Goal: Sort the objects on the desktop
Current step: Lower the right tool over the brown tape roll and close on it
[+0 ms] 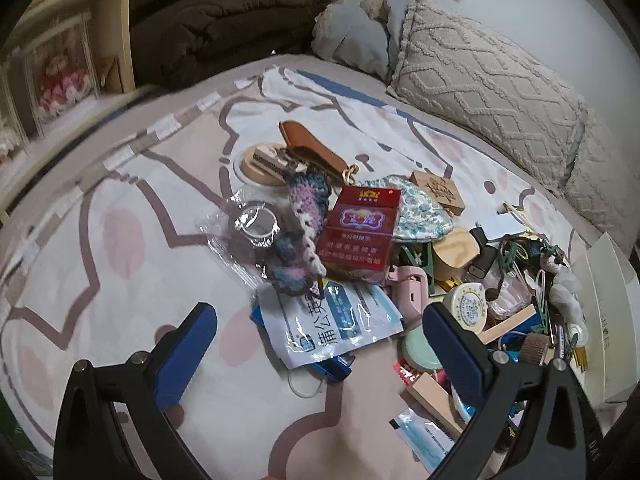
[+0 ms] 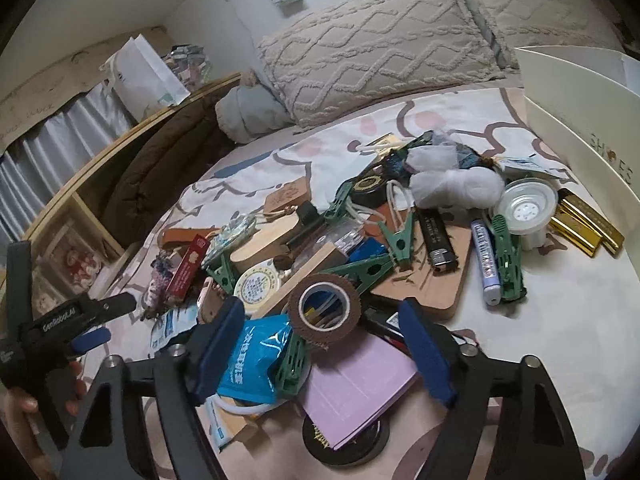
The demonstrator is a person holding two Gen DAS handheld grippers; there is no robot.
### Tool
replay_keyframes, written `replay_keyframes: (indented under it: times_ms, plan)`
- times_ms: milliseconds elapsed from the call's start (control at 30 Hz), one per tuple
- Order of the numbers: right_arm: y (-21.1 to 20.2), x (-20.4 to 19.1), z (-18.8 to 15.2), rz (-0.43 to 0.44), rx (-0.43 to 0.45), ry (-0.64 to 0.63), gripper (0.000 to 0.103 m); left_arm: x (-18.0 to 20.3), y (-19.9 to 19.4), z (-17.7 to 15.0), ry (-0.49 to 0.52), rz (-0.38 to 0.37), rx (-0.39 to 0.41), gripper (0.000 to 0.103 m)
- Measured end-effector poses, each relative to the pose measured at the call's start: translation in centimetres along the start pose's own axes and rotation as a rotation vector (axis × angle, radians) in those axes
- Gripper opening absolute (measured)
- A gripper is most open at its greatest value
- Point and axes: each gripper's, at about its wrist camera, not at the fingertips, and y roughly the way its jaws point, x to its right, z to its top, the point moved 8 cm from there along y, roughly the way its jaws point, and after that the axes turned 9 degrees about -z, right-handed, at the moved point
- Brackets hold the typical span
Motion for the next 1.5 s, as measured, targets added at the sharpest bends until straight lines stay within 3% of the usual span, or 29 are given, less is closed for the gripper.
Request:
replay_keyframes:
  times_ms: [67,167,367,833,1067,1267,1400,1433,1467,1500]
  plan:
    - [0.1,-0.4,-0.2,0.001,-0.004,-0.02,0.07,0.0,0.3,-0.1,-0.007,0.003,-0.005,0.103]
    - [0.4,-0.7,-0.5,-0.005,-0.025,-0.035,0.046,-0.1,0.7,-0.2,-0.003,0.02,-0.009,0.103]
    - [0.2,-0.6,-0.6,-0.011,-0.026,-0.021,0.029,0.3,1.7,-0.6,0.031,0.055,-0.025,0.103]
    - [-1.4,-0.5,0.3,0.029,0.006,-0.001,0.017,0.8,4.6,-1.9,0.06,0.13,-0.071,0.103]
    - [-1.8,-0.4,0.4,0.031,0.022,-0.013,0.009,0.5,5.9,-2.0,0.018,0.13,-0.09,0.103]
    - [-1.1,-0.1,0.0,0.025,0.009,0.004,0.009,0.2,6.5,-1.9,-0.015,0.128,-0.09,0.103]
    - [-0.7,0.3,-0.1,-0.032,0.017,-0.01,0.013,-0.1,6.6,-1.7,-0.043,0.123,-0.084,0.103]
    - [-0.8,0.2,0.0,-0.036,0.025,-0.017,0.019,-0.2,6.7,-1.7,-0.047,0.124,-0.082,0.103]
    - [-0.9,0.1,0.0,-0.036,0.031,-0.02,0.042,-0.2,6.7,-1.7,-0.049,0.127,-0.08,0.103]
    - [-1.0,0.0,0.1,-0.036,0.037,-0.02,0.076,-0.2,6.7,-1.6,-0.049,0.132,-0.078,0.103]
